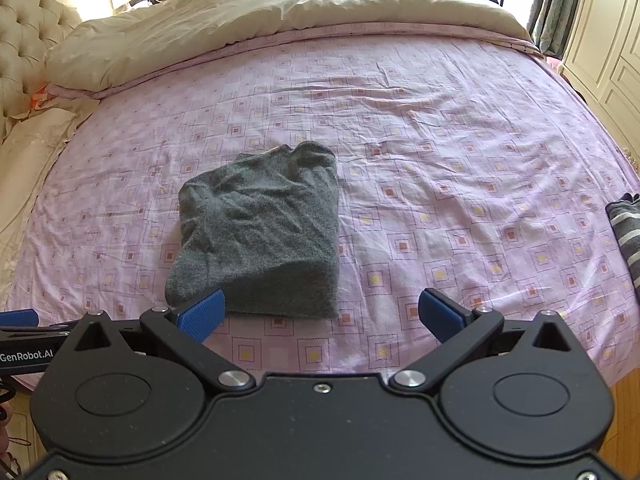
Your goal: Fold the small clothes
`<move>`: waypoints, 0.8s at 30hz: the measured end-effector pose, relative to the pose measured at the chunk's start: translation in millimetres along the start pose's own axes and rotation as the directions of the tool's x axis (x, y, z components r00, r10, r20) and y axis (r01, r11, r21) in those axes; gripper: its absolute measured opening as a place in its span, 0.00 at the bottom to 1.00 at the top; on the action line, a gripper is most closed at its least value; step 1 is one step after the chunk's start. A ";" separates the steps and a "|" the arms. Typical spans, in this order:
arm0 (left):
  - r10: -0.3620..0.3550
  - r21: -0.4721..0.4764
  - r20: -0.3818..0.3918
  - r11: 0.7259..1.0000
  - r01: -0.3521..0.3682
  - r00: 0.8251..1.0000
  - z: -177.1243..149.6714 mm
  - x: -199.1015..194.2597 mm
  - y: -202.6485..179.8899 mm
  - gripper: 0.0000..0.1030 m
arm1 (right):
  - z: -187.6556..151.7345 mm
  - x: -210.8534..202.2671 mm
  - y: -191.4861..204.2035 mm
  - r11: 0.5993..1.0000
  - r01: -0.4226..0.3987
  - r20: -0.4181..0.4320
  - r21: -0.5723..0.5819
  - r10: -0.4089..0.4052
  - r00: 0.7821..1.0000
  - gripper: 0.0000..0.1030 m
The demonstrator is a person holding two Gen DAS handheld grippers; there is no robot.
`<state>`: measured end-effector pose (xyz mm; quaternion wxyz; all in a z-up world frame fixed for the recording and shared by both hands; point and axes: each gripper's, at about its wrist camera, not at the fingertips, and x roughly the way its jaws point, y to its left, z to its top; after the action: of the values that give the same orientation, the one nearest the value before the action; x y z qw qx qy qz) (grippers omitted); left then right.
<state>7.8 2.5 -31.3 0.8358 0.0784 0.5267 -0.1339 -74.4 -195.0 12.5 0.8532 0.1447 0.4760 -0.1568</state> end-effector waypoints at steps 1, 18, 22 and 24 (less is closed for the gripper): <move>-0.002 0.000 -0.001 1.000 0.002 1.000 0.1 0.2 -0.4 0.99 | 0.2 0.1 0.3 1.000 0.000 0.000 0.002 0.000 1.000 1.00; -0.002 0.024 -0.006 1.000 0.002 1.000 1.1 2.5 -8.9 0.99 | 1.5 1.2 -0.9 1.000 -0.003 -0.002 0.001 0.003 1.000 1.00; -0.003 0.025 -0.008 1.000 0.003 1.000 2.1 2.8 -9.2 0.99 | 1.9 1.7 -1.3 1.000 -0.004 -0.003 0.000 0.004 1.000 1.00; -0.002 0.026 -0.007 1.000 0.003 1.000 2.1 2.9 -9.0 0.99 | 2.0 1.5 -1.2 1.000 -0.002 -0.003 0.001 0.002 1.000 1.00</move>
<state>8.1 -7.1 -32.9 0.8326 0.0891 0.5280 -0.1415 -72.6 -197.1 12.1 0.8526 0.1457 0.4769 -0.1560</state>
